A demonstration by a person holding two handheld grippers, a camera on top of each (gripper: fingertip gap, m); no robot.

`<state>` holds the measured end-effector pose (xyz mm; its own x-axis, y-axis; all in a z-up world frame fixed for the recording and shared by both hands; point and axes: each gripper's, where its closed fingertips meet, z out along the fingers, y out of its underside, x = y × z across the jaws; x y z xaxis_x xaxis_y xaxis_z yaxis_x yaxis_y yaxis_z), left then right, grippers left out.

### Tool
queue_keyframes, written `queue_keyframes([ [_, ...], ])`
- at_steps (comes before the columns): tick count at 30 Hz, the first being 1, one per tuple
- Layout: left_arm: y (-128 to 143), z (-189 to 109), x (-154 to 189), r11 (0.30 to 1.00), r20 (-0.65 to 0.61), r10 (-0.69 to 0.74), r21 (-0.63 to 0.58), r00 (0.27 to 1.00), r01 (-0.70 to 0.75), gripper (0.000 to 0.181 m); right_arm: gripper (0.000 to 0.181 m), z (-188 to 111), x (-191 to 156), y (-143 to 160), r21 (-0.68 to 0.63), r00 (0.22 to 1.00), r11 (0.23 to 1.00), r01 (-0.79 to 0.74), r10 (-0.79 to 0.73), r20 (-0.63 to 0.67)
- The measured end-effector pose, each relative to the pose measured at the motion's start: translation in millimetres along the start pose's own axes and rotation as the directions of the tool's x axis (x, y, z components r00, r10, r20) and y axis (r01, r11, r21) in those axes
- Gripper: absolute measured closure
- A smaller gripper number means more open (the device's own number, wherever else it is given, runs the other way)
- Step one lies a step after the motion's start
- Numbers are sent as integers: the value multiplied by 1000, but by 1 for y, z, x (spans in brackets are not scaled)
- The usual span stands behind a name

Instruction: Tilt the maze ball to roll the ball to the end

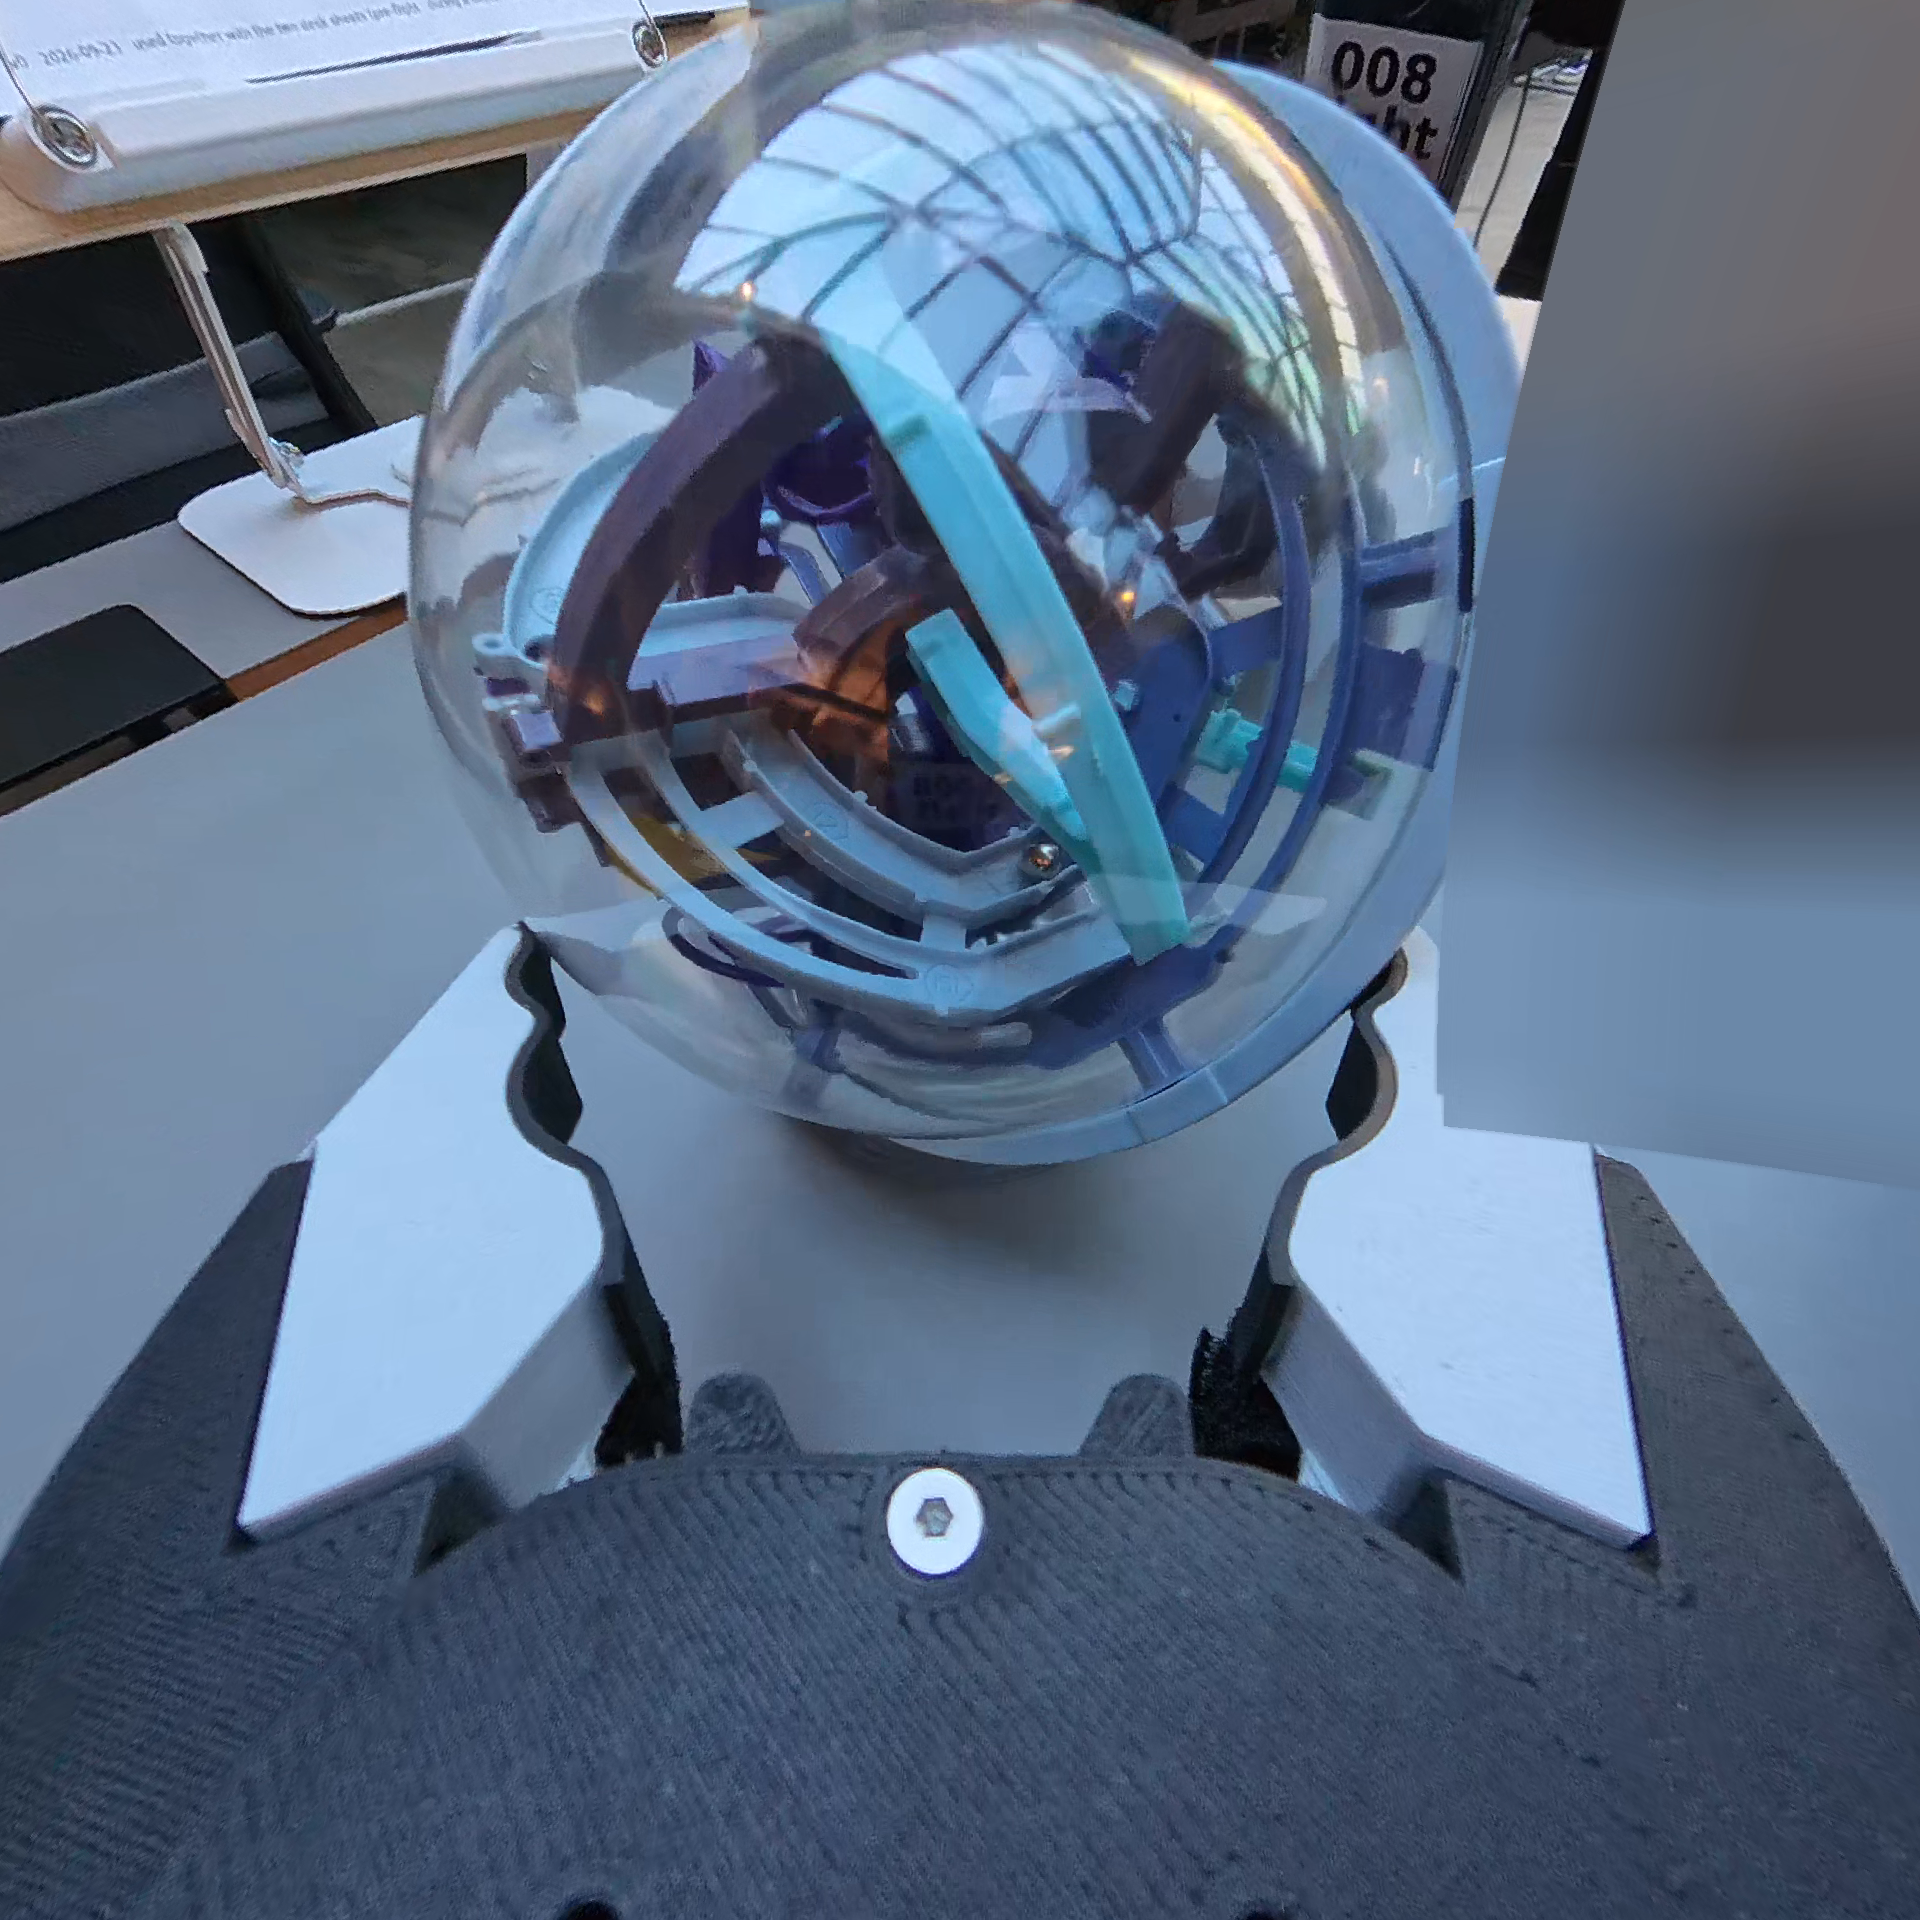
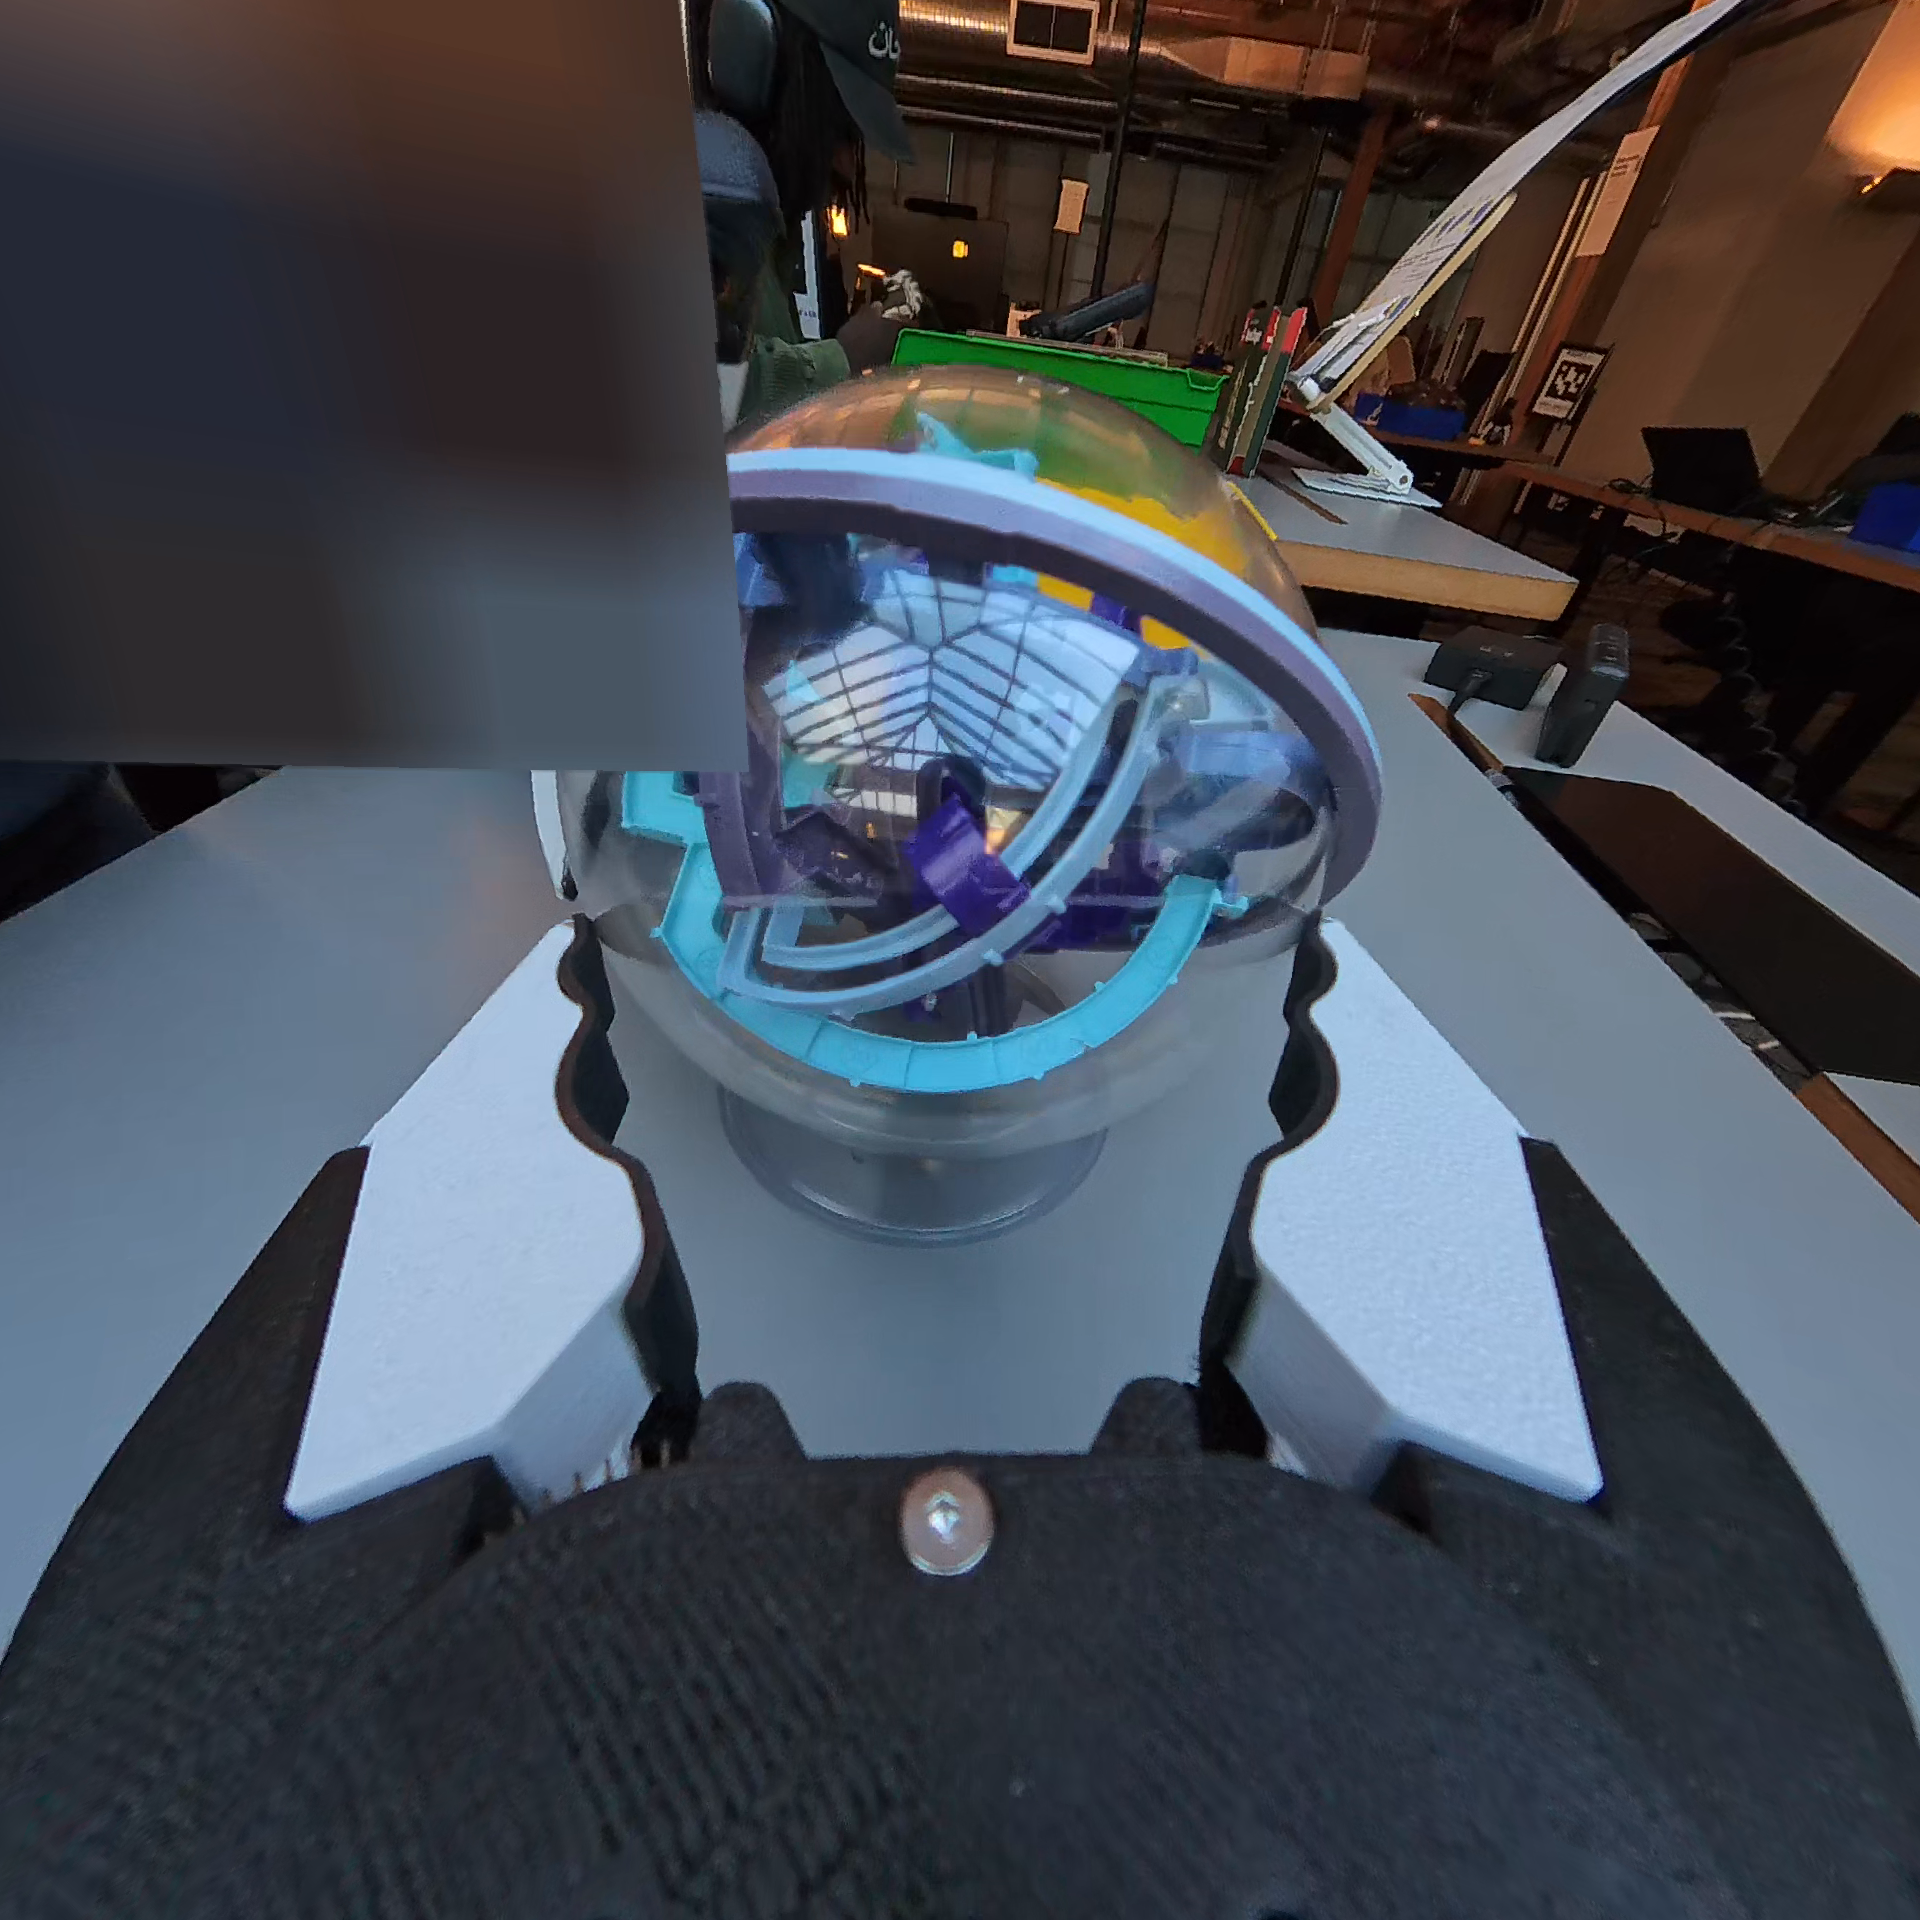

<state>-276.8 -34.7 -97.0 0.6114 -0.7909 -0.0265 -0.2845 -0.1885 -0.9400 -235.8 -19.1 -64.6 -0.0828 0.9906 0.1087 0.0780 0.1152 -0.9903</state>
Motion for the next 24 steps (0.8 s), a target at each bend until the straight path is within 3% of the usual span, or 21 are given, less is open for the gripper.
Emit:
queue_keyframes([
  [15,0,0,-3,1000,-56,-6,30,998,7,33,52,-1,1,-2,36,1000,999,9,-10,16],
  [24,-1,1,-4,999,-79,13,35,997,-11,34,47,3,2,5,-15,998,1000,24,-23,63],
])
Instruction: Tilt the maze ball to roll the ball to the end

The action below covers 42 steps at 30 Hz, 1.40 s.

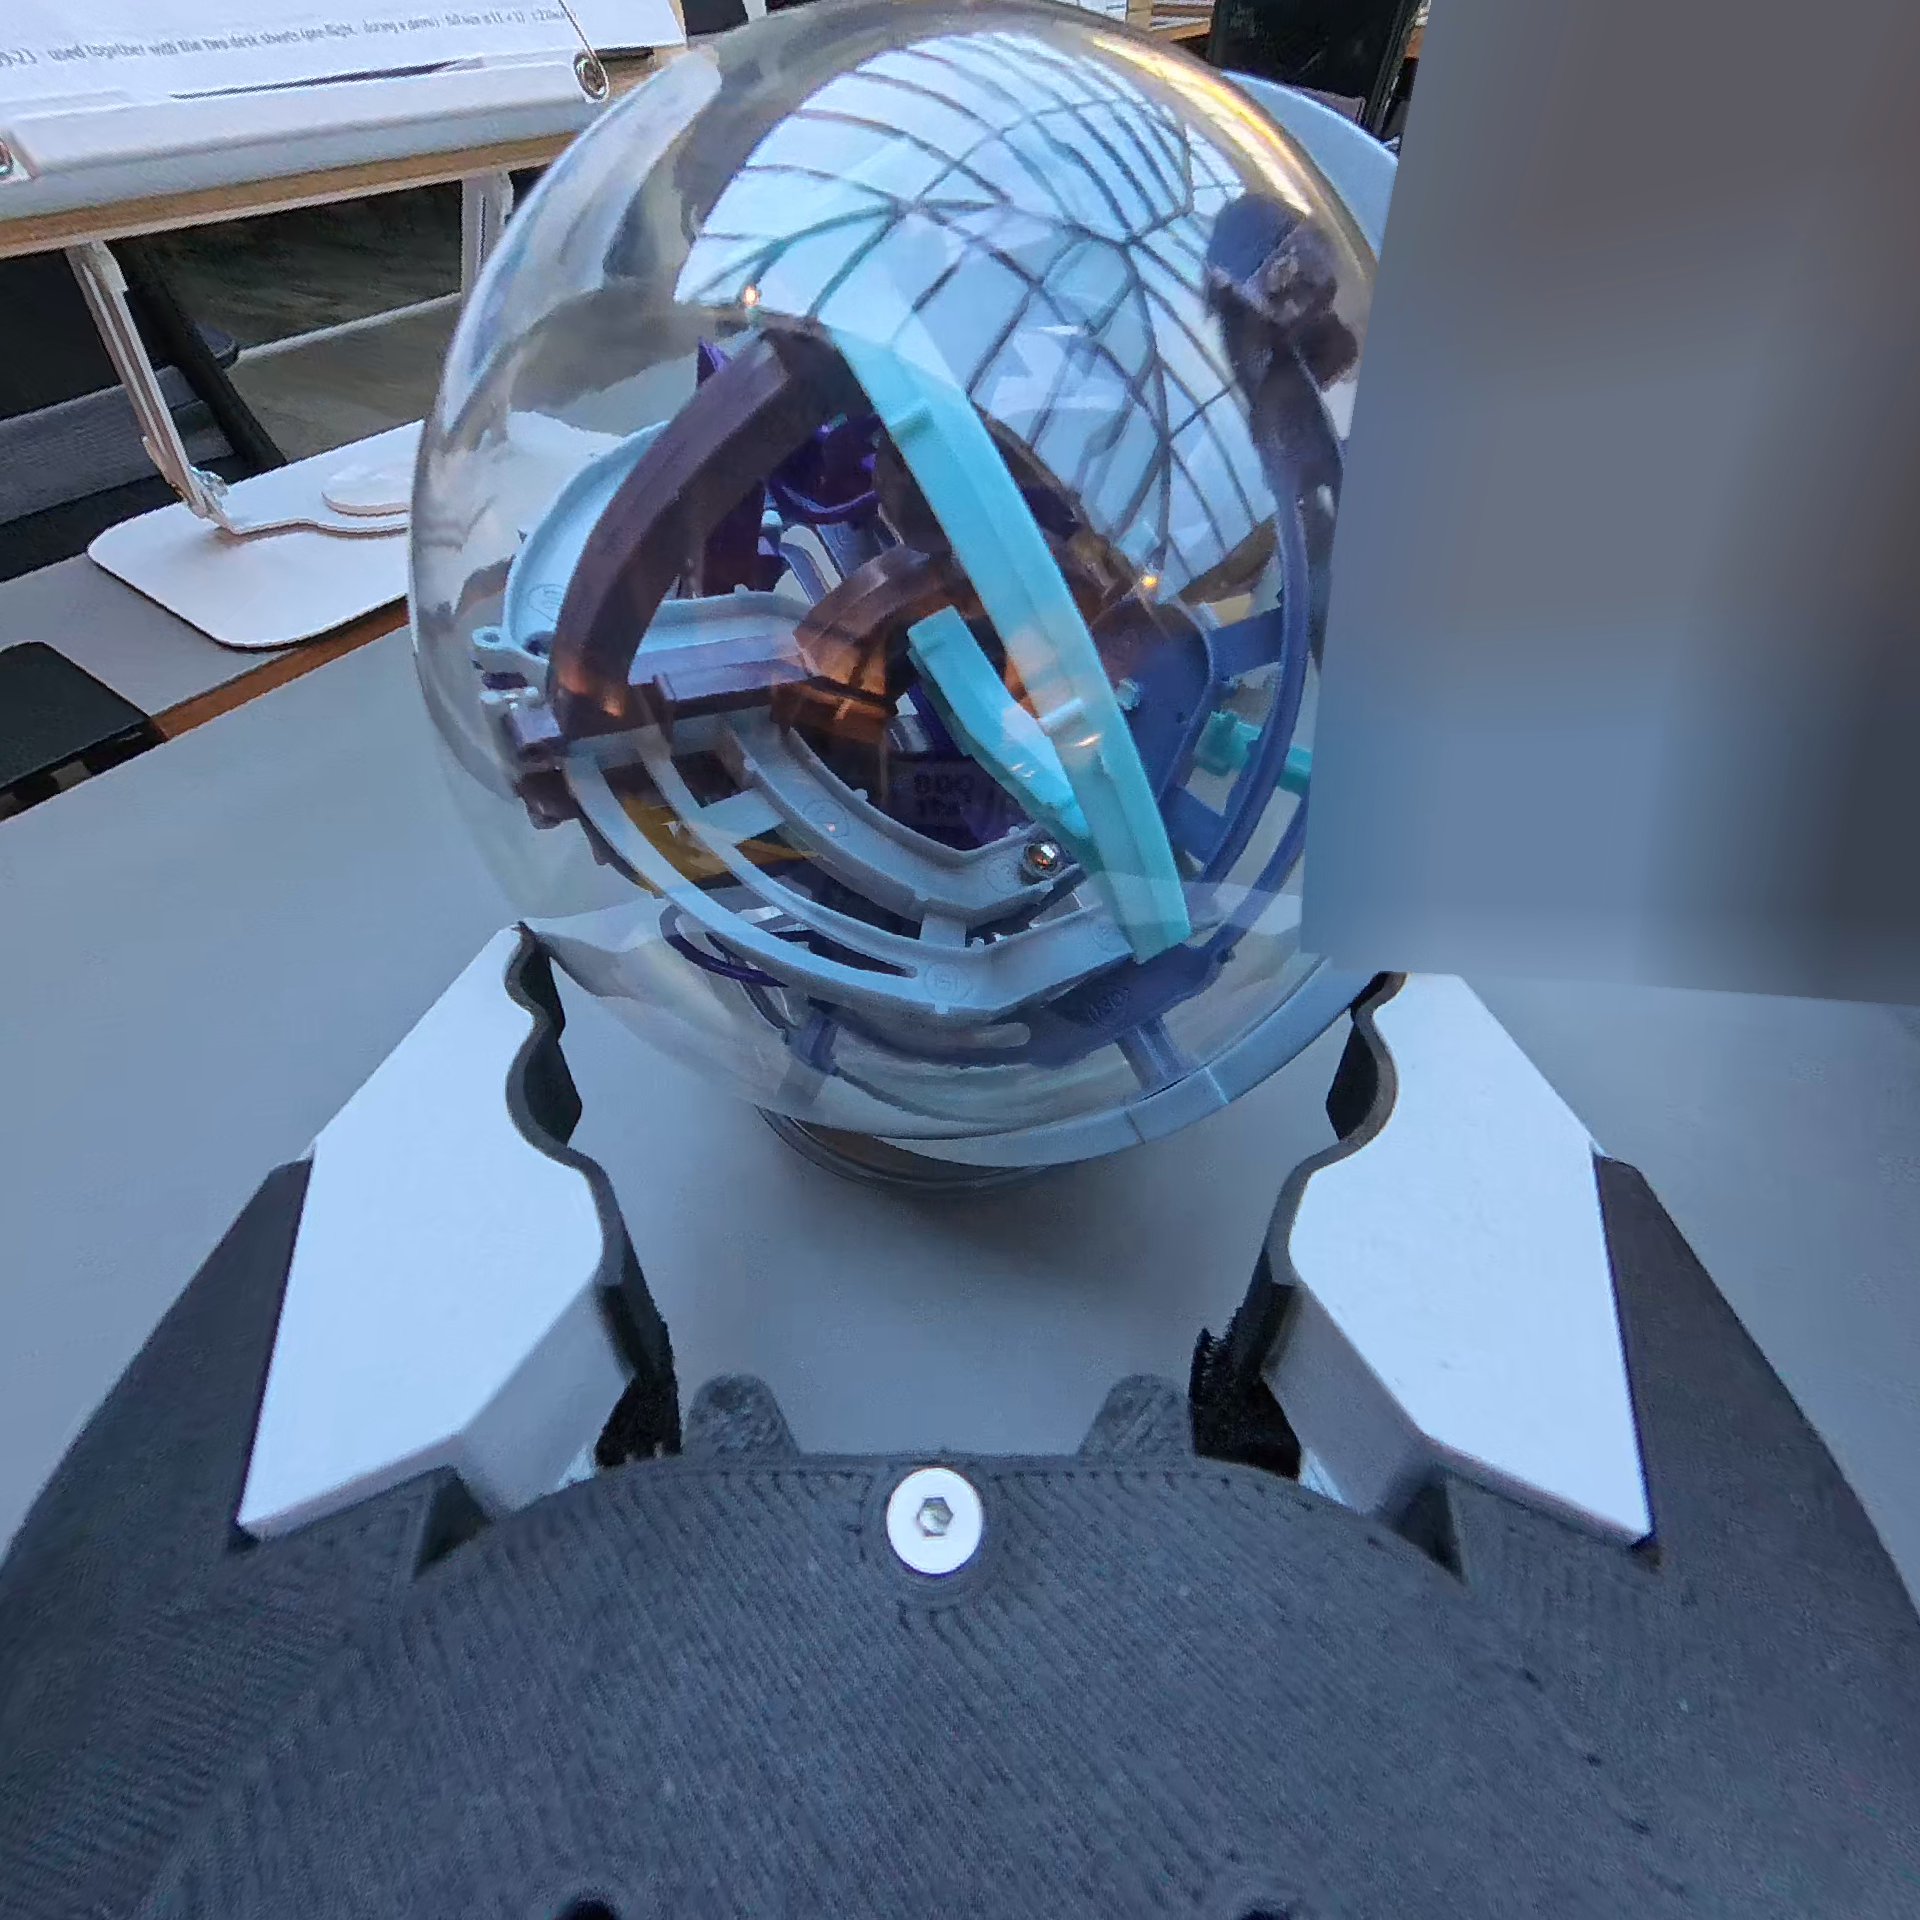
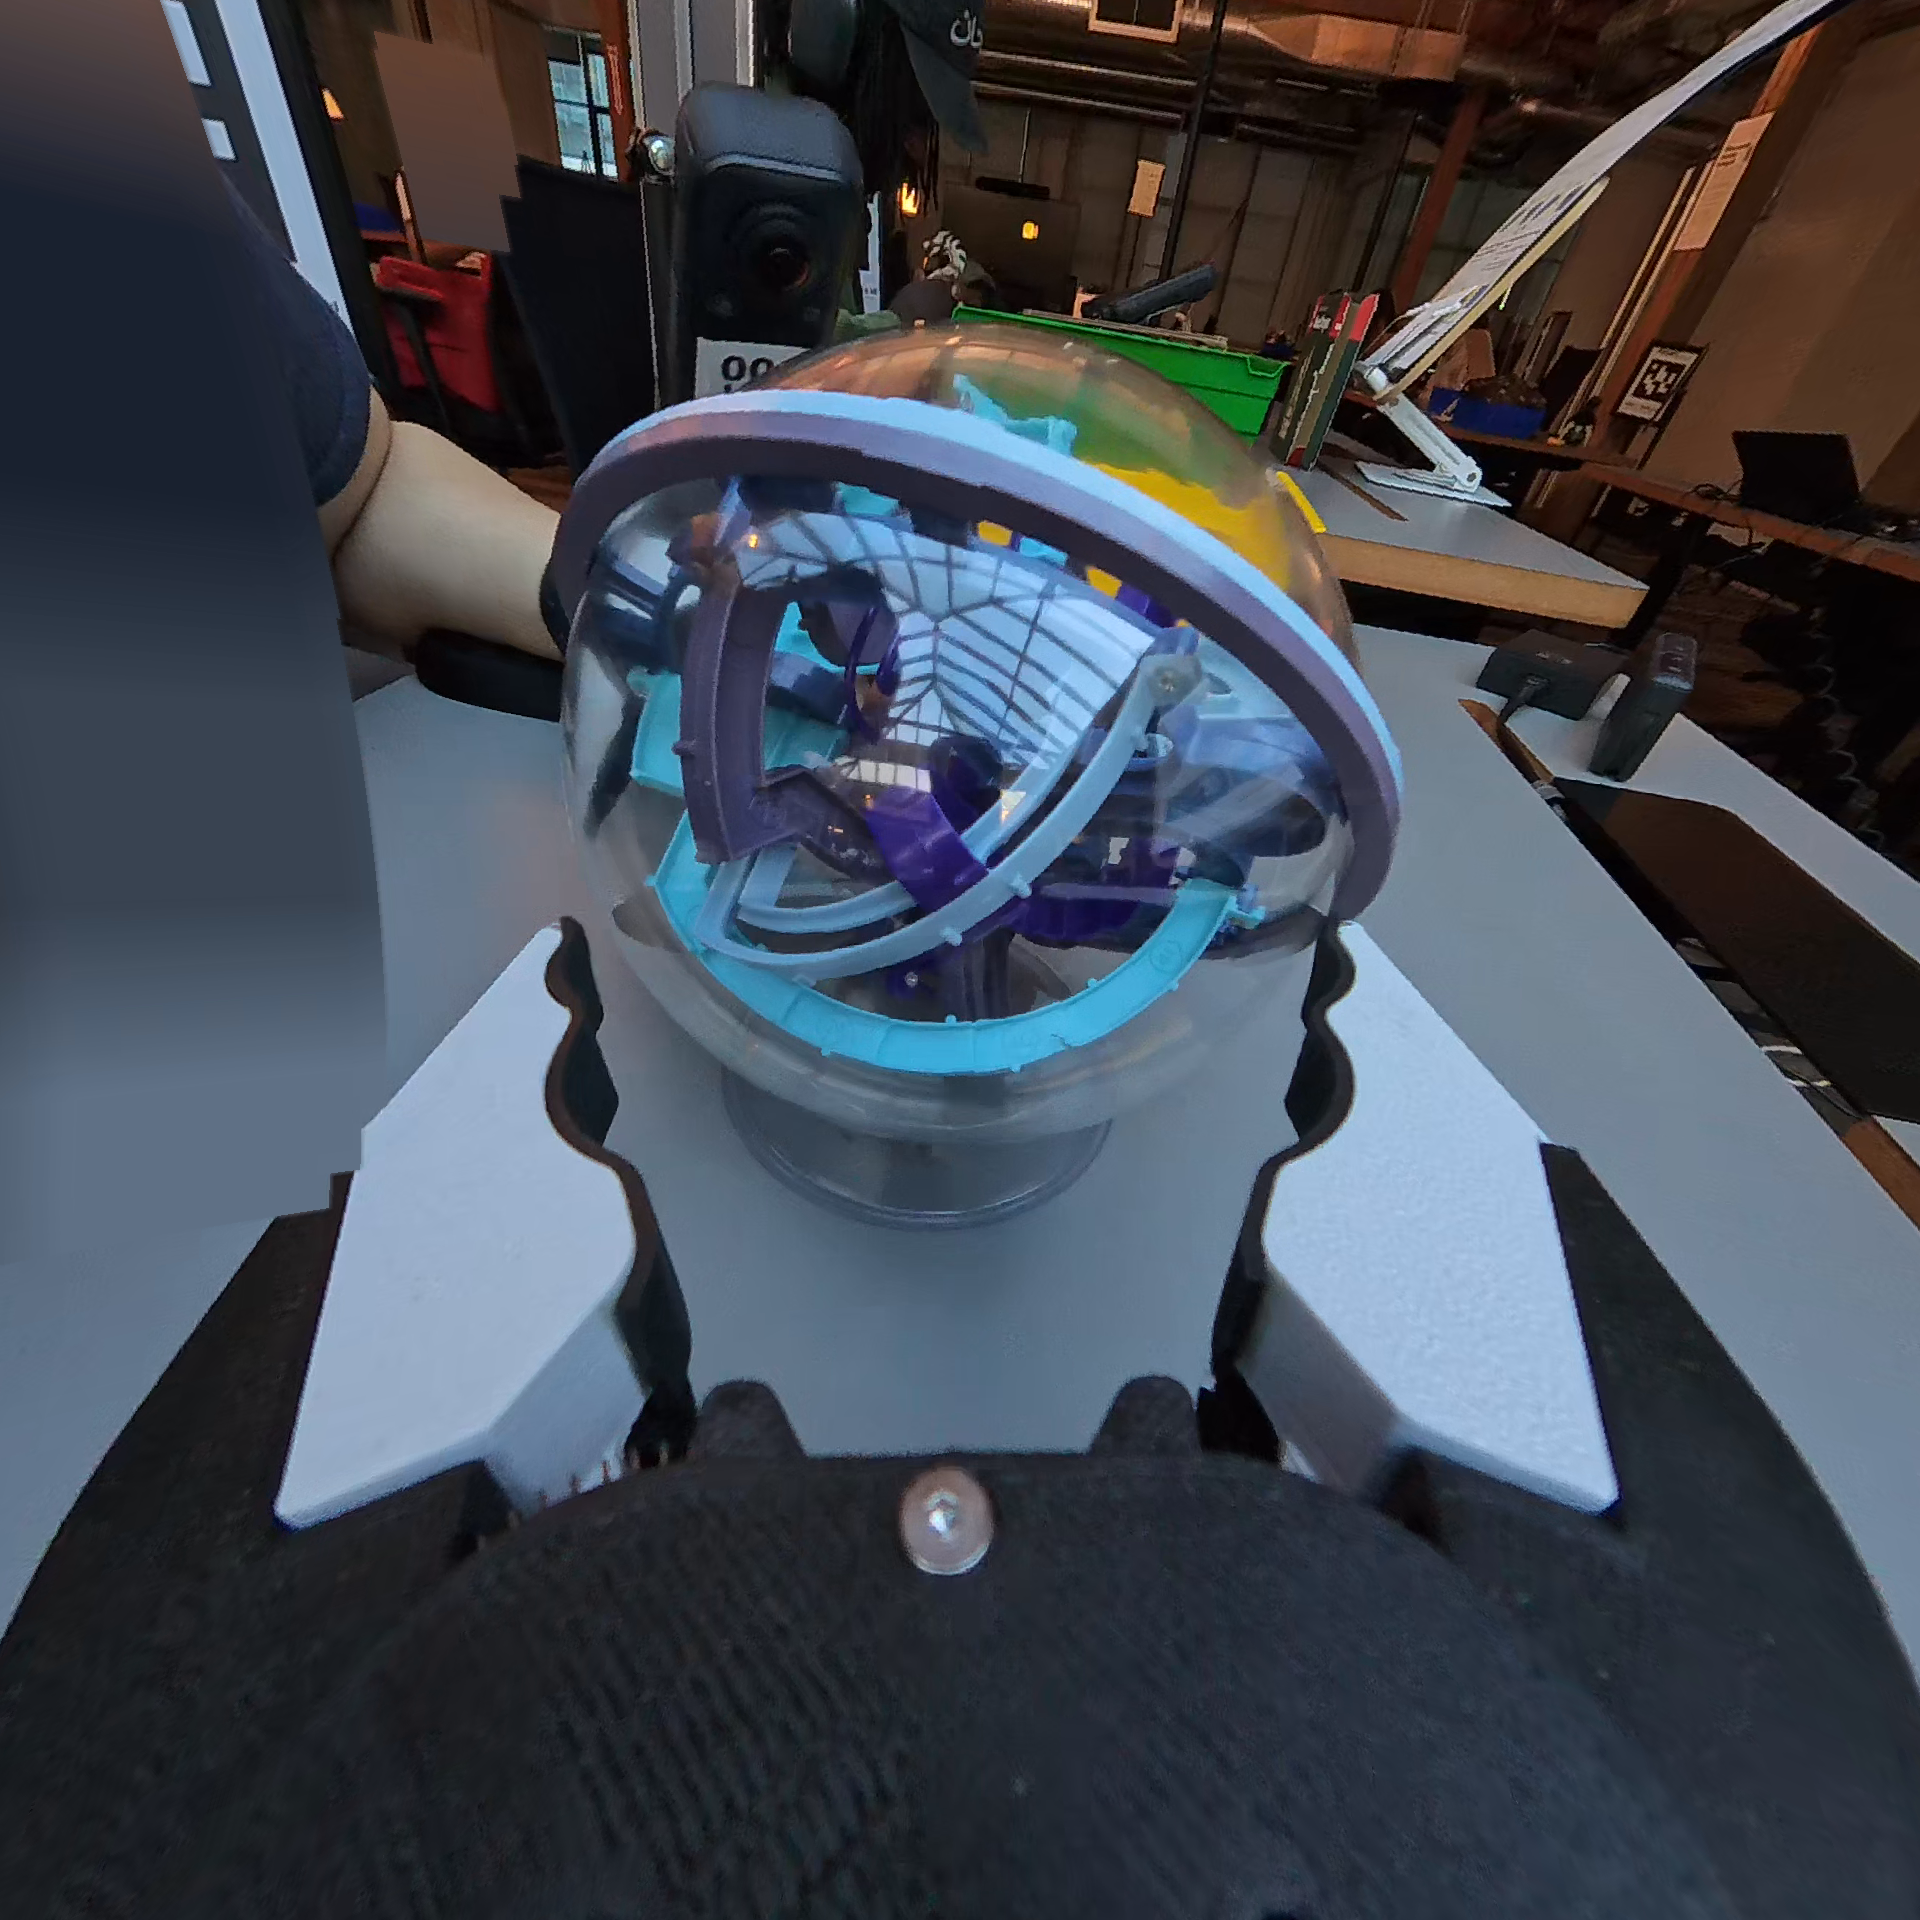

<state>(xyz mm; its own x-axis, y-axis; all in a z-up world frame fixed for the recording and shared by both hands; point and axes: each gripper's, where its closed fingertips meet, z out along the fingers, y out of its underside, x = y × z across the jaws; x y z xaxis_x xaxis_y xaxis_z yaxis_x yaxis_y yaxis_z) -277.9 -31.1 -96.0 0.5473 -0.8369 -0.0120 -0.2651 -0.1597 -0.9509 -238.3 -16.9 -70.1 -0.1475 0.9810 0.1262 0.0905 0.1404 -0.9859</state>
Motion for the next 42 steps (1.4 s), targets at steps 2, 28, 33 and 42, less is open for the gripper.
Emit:
queue_keyframes([
  [2,-1,0,0,1000,-7,3,1,1000,-3,34,45,-1,0,2,-14,1000,1000,8,-8,8],
  [28,-9,-12,-5,998,-36,41,40,999,-39,51,41,-9,16,-5,14,996,997,78,-77,-37],
  [33,-9,-13,-6,998,-30,50,42,998,-49,52,39,-2,5,-8,17,998,998,64,-64,27],
  [42,-5,-18,-14,999,-27,25,40,999,-24,53,43,-14,-2,-4,1,992,992,122,-122,-24],
])
